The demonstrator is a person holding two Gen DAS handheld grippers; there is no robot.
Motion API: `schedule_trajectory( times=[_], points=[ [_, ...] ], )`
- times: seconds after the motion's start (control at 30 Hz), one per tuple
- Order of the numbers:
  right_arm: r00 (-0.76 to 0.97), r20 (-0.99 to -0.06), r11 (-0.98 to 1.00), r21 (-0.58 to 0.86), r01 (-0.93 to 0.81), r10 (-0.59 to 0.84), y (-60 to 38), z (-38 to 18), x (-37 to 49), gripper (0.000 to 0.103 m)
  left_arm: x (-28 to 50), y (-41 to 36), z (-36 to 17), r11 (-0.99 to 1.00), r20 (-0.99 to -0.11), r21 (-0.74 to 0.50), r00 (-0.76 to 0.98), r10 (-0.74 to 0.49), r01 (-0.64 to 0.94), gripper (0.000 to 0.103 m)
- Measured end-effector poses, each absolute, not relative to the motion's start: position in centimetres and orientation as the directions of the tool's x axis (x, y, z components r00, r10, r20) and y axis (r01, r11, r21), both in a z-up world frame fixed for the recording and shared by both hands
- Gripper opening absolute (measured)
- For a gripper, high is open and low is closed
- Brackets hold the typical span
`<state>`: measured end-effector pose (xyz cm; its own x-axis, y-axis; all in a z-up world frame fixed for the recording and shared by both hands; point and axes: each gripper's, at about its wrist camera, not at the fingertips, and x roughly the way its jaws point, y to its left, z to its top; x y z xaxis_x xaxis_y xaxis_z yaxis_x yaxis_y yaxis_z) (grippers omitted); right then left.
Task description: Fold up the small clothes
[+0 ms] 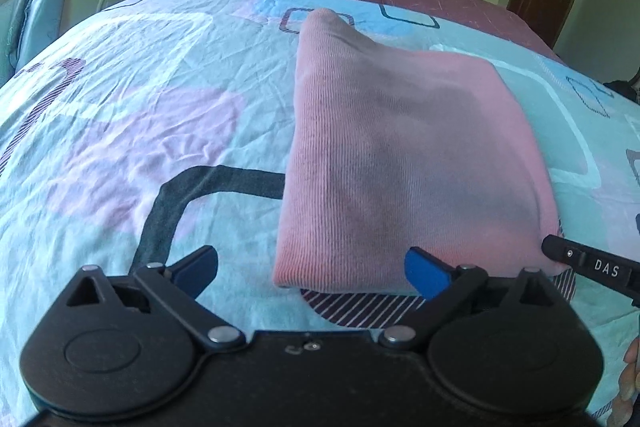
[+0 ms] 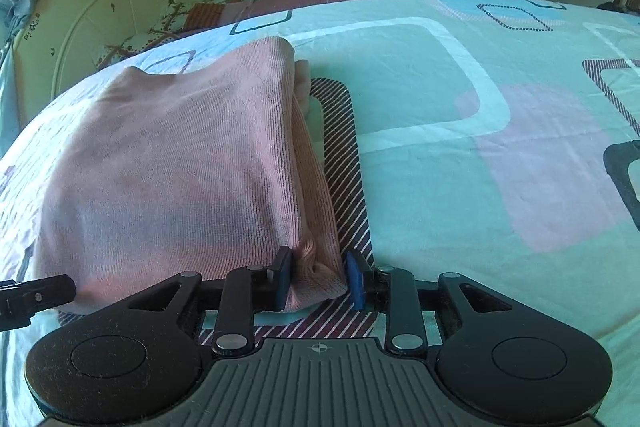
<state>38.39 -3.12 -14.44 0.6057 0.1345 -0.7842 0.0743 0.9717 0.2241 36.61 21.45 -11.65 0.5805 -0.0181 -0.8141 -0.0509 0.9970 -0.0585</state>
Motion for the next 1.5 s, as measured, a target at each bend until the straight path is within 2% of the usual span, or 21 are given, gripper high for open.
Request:
schedule_trajectory(
  times=[0.03,0.1,0.17,0.23,0.37,0.43,0.5,0.7,1.07,1.5],
  points=[
    [0.613,-0.778,0.971,0.228,0.071,0.138,-3.2,-14.0,38.1,0.03,36.2,21.6,-11.2,0.996,-0.806,-0.064,0.591,-0.015,-0.062,0.089],
    [0.628,-0.763,0.97,0.238,0.055,0.152,-3.2,-13.1,37.2,0.031,35.2,21.4,-10.2,0.996,-0.794,-0.046,0.607,0.013,-0.081,0.077],
    [0.638,-0.748,0.965,0.262,0.028,0.185,-3.4,-12.1,36.0,0.039,34.0,21.2,-9.2,0.995,-0.776,-0.004,0.628,0.058,-0.098,0.076],
    [0.644,-0.731,0.957,0.291,-0.008,0.228,-3.6,-11.0,34.4,0.055,32.6,20.8,-8.0,0.991,-0.75,0.055,0.65,0.123,-0.125,0.076],
    [0.644,-0.708,0.949,0.302,-0.095,0.29,-3.7,-8.4,30.6,0.066,29.0,19.8,-5.1,0.983,-0.703,0.114,0.688,0.181,-0.143,0.082],
    [0.64,-0.703,0.946,0.297,-0.134,0.311,-3.9,-7.3,28.6,0.08,27.1,19.2,-3.8,0.983,-0.687,0.118,0.703,0.183,-0.141,0.084],
    [0.648,-0.69,0.944,0.283,-0.17,0.324,-4.3,-6.1,26.3,0.085,24.9,18.4,-2.4,0.984,-0.674,0.116,0.718,0.176,-0.133,0.088],
    [0.722,-0.638,0.963,0.194,-0.186,0.268,-5.5,-1.9,19.0,0.103,18.1,16.0,0.7,0.989,-0.653,0.08,0.742,0.149,-0.128,0.093],
    [0.836,-0.523,0.986,0.076,-0.149,0.166,-6.9,4.5,8.2,0.103,8.4,13.5,5.0,0.991,-0.602,0.03,0.79,0.12,-0.128,0.1],
    [0.857,-0.484,0.984,0.105,-0.145,0.178,-7.4,6.0,4.4,0.103,4.6,14.4,6.1,0.987,-0.586,-0.008,0.8,0.126,-0.161,0.1]
  ],
)
